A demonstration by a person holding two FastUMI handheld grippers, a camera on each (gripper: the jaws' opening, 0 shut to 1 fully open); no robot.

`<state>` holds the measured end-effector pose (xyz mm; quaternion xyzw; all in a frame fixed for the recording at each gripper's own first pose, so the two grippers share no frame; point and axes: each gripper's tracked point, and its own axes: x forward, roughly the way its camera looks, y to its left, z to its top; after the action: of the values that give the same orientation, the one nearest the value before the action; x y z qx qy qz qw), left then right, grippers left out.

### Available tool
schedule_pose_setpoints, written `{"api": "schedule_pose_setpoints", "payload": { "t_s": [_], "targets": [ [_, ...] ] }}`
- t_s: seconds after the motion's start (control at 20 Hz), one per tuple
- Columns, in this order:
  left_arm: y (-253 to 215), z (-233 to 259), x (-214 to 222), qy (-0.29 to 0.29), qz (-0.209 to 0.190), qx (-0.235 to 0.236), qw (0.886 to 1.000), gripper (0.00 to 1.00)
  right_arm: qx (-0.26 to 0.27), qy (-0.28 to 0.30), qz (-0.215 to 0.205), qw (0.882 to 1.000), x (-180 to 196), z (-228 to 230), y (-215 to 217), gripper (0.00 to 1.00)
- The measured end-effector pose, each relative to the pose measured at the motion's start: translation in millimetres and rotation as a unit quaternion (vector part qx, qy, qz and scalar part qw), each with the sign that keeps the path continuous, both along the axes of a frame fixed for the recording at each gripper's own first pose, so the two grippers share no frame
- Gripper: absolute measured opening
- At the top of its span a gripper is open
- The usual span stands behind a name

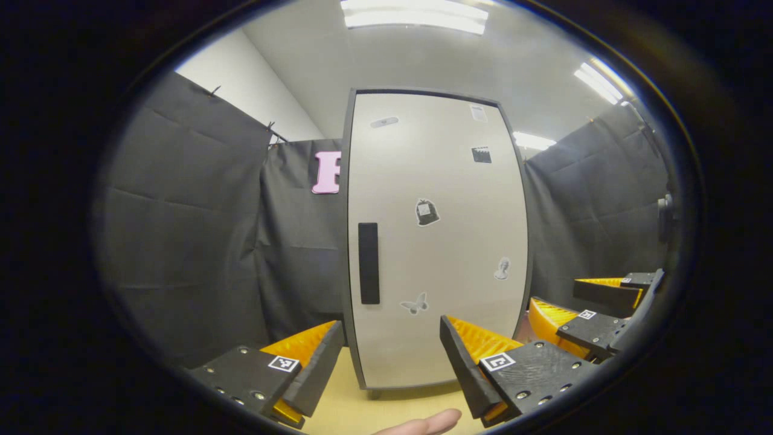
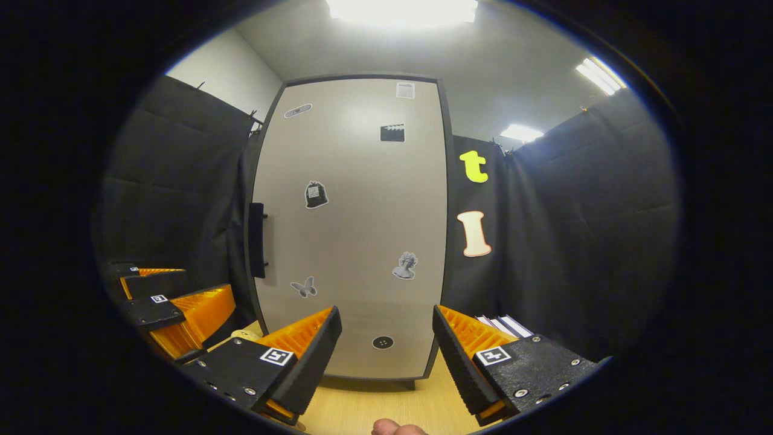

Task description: Open the cabinet door with the right hand, grasp the bottle in the cabinet with the left hand and place it on the coaster, then close the cabinet door with the right hand.

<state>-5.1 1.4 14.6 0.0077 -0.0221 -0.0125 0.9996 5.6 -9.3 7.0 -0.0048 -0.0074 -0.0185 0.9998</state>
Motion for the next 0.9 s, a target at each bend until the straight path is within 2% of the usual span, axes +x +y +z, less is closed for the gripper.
{"api": "schedule_pose_setpoints", "payload": {
  "t_s": [0.15, 0.2, 0.25, 0.5, 0.55, 0.75, 0.8, 0.9],
  "targets": [
    [3, 3, -3, -0.004, 0.001, 0.001, 1.0, 0.93, -0.004, -0.004, -0.002, 1.0, 5, 4, -2, 0.96],
    [6, 3, -4, -0.005, 0.002, 0.002, 1.0, 0.96, -0.005, -0.006, -0.002, 1.0, 9, 6, -2, 0.94],
    [9, 4, -6, -0.007, 0.005, 0.003, 1.0, 0.96, -0.005, -0.009, -0.001, 1.0, 12, 8, -2, 0.96],
    [31, 0, -23, -0.004, 0.026, 0.003, 1.0, 0.93, -0.016, -0.032, 0.01, 0.999, 32, 29, 12, 0.94],
    [36, -2, -30, 0.0, 0.029, -0.001, 1.0, 0.92, -0.017, -0.036, 0.014, 0.999, 37, 33, 17, 0.96],
    [65, -16, -56, 0.017, 0.06, -0.002, 0.998, 0.92, -0.016, -0.043, 0.044, 0.998, 58, 44, 54, 0.94],
    [76, -21, -63, 0.02, 0.071, 0.001, 0.997, 0.96, -0.018, -0.046, 0.054, 0.997, 64, 47, 67, 0.94],
    [99, -26, -76, 0.026, 0.097, 0.007, 0.995, 0.96, -0.018, -0.05, 0.075, 0.996, 74, 51, 93, 0.94]
  ]
}}
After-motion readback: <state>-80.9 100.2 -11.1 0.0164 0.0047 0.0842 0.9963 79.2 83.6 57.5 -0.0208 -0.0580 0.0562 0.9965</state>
